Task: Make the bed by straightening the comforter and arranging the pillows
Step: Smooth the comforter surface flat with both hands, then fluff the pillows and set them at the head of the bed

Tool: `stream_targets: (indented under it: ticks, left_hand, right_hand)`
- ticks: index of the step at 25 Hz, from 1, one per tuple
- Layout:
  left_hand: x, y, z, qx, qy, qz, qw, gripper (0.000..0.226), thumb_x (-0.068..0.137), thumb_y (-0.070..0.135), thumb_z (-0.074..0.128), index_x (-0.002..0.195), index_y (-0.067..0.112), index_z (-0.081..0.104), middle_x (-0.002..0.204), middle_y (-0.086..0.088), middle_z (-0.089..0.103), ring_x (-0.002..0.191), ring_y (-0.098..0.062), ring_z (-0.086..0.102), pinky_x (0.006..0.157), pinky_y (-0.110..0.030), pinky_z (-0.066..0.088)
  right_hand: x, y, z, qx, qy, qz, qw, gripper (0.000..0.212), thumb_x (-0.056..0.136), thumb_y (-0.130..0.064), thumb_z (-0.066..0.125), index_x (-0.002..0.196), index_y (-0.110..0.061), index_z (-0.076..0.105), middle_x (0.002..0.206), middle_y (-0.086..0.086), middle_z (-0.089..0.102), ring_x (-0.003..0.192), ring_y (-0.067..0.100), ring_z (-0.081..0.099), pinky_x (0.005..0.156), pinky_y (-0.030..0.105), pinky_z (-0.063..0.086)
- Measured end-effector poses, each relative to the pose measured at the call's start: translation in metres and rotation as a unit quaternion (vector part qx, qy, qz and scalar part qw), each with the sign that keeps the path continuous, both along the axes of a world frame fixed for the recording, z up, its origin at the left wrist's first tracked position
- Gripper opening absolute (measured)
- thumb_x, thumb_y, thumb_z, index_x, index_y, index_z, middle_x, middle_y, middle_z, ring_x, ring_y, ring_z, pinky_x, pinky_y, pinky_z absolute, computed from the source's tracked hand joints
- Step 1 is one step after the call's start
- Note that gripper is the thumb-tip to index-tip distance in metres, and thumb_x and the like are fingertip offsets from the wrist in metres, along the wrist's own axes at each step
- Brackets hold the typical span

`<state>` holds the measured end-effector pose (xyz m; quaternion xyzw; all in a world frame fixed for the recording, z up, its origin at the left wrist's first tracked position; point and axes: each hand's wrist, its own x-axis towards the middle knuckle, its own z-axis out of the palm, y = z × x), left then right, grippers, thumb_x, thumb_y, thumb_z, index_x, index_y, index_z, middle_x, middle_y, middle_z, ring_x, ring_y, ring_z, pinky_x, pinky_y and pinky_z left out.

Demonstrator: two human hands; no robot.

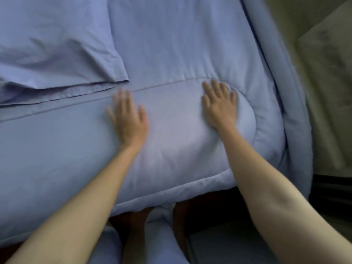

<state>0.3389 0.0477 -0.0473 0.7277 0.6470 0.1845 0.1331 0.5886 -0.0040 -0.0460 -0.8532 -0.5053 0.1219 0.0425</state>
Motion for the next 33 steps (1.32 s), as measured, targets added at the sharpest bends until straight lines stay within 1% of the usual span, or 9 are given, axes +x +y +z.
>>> stream_targets:
  ticks: [4, 9, 11, 13, 16, 21, 24, 28, 33]
  left_hand:
    - [0.065, -0.035, -0.003, -0.025, 0.068, -0.262, 0.962, 0.066, 0.092, 0.044, 0.023, 0.148, 0.009, 0.031, 0.157, -0.007, 0.028, 0.146, -0.026, 0.024, 0.117, -0.051, 0.009]
    - [-0.018, -0.041, -0.020, -0.016, 0.136, -0.164, 0.977, 0.067, 0.092, 0.047, 0.032, 0.149, 0.013, 0.031, 0.156, -0.002, 0.030, 0.145, -0.020, 0.027, 0.117, -0.046, 0.017]
    - [-0.050, -0.042, -0.020, -0.034, 0.145, -0.123, 0.981, 0.069, 0.090, 0.049, 0.032, 0.149, 0.012, 0.031, 0.156, -0.003, 0.030, 0.145, -0.021, 0.028, 0.117, -0.045, 0.018]
    - [-0.084, -0.041, -0.018, -0.052, 0.146, -0.093, 0.984, 0.071, 0.089, 0.051, 0.030, 0.149, 0.013, 0.031, 0.156, -0.003, 0.030, 0.144, -0.022, 0.028, 0.117, -0.046, 0.018]
    - [-0.149, -0.037, -0.015, -0.070, 0.161, -0.050, 0.983, 0.071, 0.088, 0.055, 0.029, 0.148, 0.018, 0.033, 0.156, -0.004, 0.032, 0.144, -0.024, 0.028, 0.116, -0.048, 0.019]
    - [-0.281, -0.027, -0.006, -0.160, 0.168, 0.087, 0.969, 0.080, 0.085, 0.063, 0.028, 0.150, 0.015, 0.028, 0.158, -0.007, 0.024, 0.146, -0.027, 0.020, 0.115, -0.054, 0.014]
    - [-0.333, 0.001, 0.011, -0.221, 0.137, 0.179, 0.949, 0.068, 0.094, 0.048, 0.042, 0.149, 0.008, 0.029, 0.159, -0.013, 0.020, 0.147, -0.033, 0.014, 0.117, -0.057, 0.010]
    - [-0.343, 0.076, 0.066, -0.135, 0.000, 0.177, 0.975, 0.046, 0.095, 0.024, 0.047, 0.138, 0.005, 0.046, 0.143, -0.019, 0.046, 0.131, -0.037, 0.043, 0.109, -0.050, 0.029]
    - [-0.324, 0.175, 0.132, -0.055, -0.173, 0.232, 0.956, 0.043, 0.094, 0.025, 0.047, 0.135, 0.013, 0.048, 0.137, -0.017, 0.051, 0.124, -0.035, 0.049, 0.098, -0.042, 0.041]
  right_hand:
    - [0.069, -0.082, -0.002, 0.009, 0.013, -0.186, 0.982, 0.051, 0.100, -0.039, 0.024, 0.150, -0.030, 0.020, 0.160, 0.005, 0.018, 0.146, 0.028, 0.018, 0.115, 0.051, 0.015]
    - [0.032, -0.116, 0.011, 0.050, 0.018, -0.410, 0.911, 0.063, 0.092, -0.039, 0.023, 0.141, -0.002, 0.036, 0.145, 0.025, 0.038, 0.135, 0.039, 0.036, 0.108, 0.053, 0.028]
    - [-0.024, -0.076, 0.021, 0.063, 0.028, -0.306, 0.950, 0.059, 0.095, -0.035, 0.034, 0.145, -0.005, 0.031, 0.153, 0.020, 0.029, 0.143, 0.034, 0.024, 0.113, 0.055, 0.017]
    - [-0.090, -0.031, 0.024, 0.040, 0.082, -0.104, 0.990, 0.060, 0.097, -0.033, 0.040, 0.151, -0.014, 0.020, 0.161, 0.008, 0.013, 0.149, 0.025, 0.008, 0.116, 0.053, 0.003]
    - [-0.153, -0.004, 0.023, 0.001, 0.081, 0.079, 0.994, 0.056, 0.098, -0.038, 0.039, 0.150, -0.031, 0.020, 0.162, -0.004, 0.008, 0.149, 0.018, 0.002, 0.117, 0.051, -0.001]
    - [-0.161, -0.028, 0.025, -0.086, 0.080, -0.119, 0.986, 0.056, 0.097, -0.049, 0.029, 0.150, -0.038, 0.014, 0.162, -0.008, 0.003, 0.149, 0.019, 0.001, 0.117, 0.054, 0.002]
    - [-0.181, 0.002, 0.054, -0.056, 0.121, -0.222, 0.966, 0.055, 0.097, -0.043, 0.032, 0.149, -0.028, 0.023, 0.160, 0.001, 0.016, 0.147, 0.025, 0.012, 0.114, 0.059, 0.012]
    - [-0.241, 0.088, 0.105, 0.120, 0.265, -0.143, 0.946, 0.049, 0.097, -0.025, 0.045, 0.144, -0.011, 0.036, 0.145, 0.018, 0.045, 0.132, 0.033, 0.043, 0.107, 0.039, 0.031]
    - [-0.289, 0.189, 0.145, 0.137, 0.301, -0.059, 0.942, 0.049, 0.096, -0.028, 0.046, 0.143, -0.015, 0.038, 0.145, 0.013, 0.044, 0.131, 0.030, 0.044, 0.105, 0.033, 0.032]
